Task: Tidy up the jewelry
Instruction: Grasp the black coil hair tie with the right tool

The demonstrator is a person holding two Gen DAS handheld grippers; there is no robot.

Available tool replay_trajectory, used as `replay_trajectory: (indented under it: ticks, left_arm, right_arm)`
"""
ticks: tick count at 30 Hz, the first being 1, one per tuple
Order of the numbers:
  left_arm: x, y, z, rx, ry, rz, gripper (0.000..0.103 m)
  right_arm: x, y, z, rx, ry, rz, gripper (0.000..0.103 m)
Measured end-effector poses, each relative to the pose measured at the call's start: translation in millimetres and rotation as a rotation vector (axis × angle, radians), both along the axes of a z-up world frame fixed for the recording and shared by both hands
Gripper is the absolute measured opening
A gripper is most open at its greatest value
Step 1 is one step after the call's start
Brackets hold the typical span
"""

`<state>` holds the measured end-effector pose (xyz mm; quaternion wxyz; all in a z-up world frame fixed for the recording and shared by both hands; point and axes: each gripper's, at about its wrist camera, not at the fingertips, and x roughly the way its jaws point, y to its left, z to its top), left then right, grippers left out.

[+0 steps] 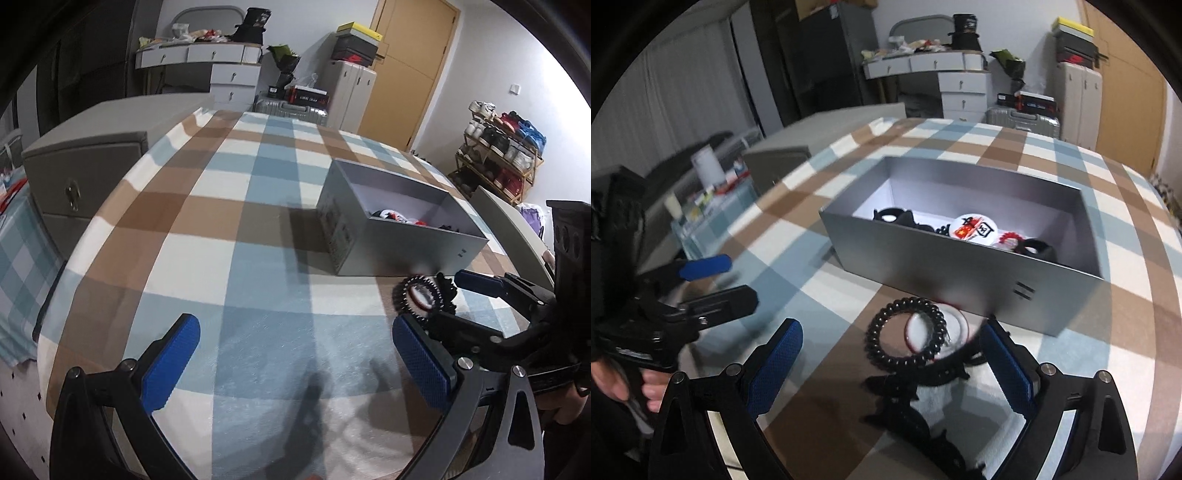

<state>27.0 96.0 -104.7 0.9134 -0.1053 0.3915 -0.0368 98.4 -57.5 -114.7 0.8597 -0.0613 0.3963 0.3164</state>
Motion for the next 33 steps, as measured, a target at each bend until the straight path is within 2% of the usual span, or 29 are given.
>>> replay_trajectory:
  ticks: [4,12,15,18,25,33]
  left_arm:
    - [-1.2,4.5,-4.1,-0.009,0.017,0.007,0.101]
    - [-1.4,13.4,-7.3,-0.035,0.029,0.017,0.101]
    - [-2.2,13.9,-7.4,-0.038,0.027,0.016,0.101]
    - [-2.4,14.9,-7.5,-0.044,0.027,0.017,0.101]
    - [-1.6,15.3,-6.9,-0.046,0.030,0.016,0.101]
    - [-2.6,14.0,-5.4,-0.041,0.034,0.016,0.101]
  right_arm:
    - [3.1,12.7,-8.7,-0.076,-0.011,0.003,0.087]
    - [2.8,26.5,-17.1,-0.175,-0.031,0.007,0.083]
    - [1.1,31.4,-18.5,-0.205,-0.042,0.012,0.076]
    - [0.2,32.5,-18.2,-0.211,-0.051,0.016,0.074]
    - [-0.5,30.0,-16.9,-0.199,-0.057,0.007,0.053]
    - [-4.2,26.4,-15.9,-0.197,-0.069,0.000,0.047]
